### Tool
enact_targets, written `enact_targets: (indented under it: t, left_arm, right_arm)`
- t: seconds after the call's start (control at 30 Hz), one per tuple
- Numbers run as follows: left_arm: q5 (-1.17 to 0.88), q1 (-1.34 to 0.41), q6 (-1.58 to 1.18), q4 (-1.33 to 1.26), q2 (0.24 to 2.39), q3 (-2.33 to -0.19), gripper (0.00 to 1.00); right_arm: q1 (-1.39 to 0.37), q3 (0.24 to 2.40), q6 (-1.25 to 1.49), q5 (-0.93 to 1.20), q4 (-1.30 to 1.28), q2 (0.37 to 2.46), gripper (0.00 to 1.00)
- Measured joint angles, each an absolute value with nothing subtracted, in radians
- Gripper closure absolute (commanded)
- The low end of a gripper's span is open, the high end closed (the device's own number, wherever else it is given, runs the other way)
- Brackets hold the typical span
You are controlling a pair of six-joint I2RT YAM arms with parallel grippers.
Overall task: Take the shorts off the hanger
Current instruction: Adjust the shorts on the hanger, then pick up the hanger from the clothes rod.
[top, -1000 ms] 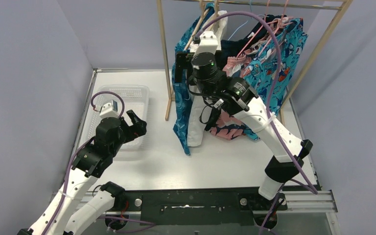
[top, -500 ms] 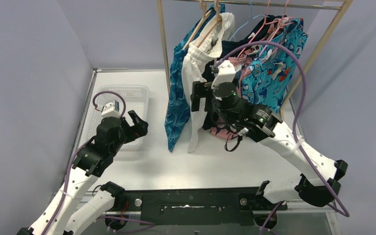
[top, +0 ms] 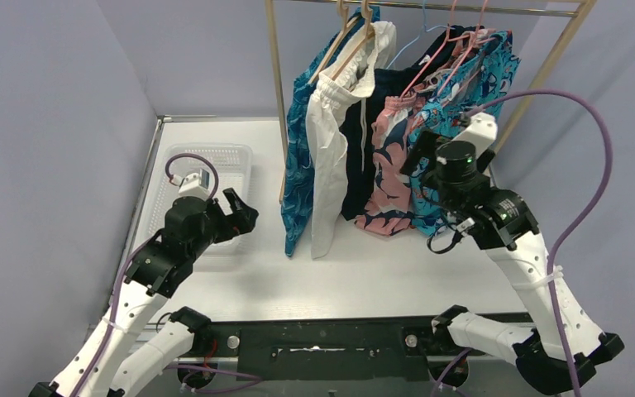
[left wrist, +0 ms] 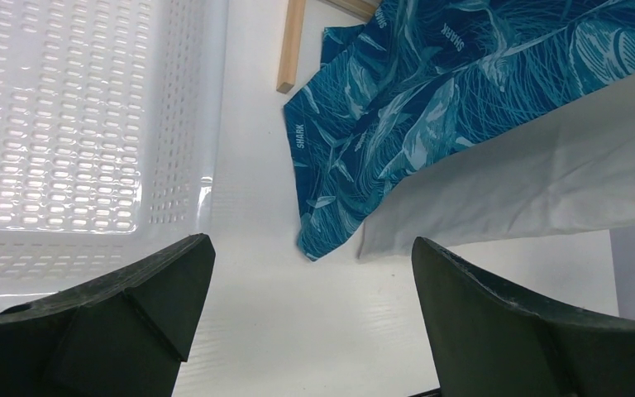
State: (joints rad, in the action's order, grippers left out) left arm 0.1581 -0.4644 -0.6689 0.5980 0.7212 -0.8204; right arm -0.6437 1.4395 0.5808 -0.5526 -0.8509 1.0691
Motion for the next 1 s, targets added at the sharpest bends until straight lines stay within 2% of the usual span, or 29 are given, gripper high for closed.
enact_targets:
  t: [0.13,0.27,0.47,0.7,0.77,0.87,1.0]
  left_arm:
    - [0.13,-0.463,-0.669,0.586,0.727,-0.814,0.08]
    - [0.095,-0.463,-0.669,0.58,0.743,-0.812,0.08]
    - [0.066,-0.463,-0.669,0.58,0.744,-0.787,0.08]
    - [0.061,-0.463,-0.66,0.58,0.716,-0.757,0.09]
    - [0.06,-0.463,-0.654,0.58,0.712,-0.745,0.1]
    - [0.053,-0.463,-0.649,0.581,0.713,-0.721,0.1]
    - [0.046,-0.463,-0.647,0.581,0.715,-0.708,0.1]
  right_arm:
    - [-0.423,1.471,0.56,-0.446,-0.856,1.069,0.06]
    - [-0.237,1.635,0.535,-0.271,-0.849,1.148,0.12]
    - [-0.136,1.771,0.533,-0.08,-0.777,1.258,0.22]
    - [-0.067,1.775,0.56,0.075,-0.709,1.338,0.44]
    - [-0.048,1.761,0.569,0.122,-0.687,1.34,0.44]
    - [-0.017,1.744,0.582,0.191,-0.648,1.339,0.4]
    - [-0.001,1.728,0.597,0.245,-0.607,1.339,0.42]
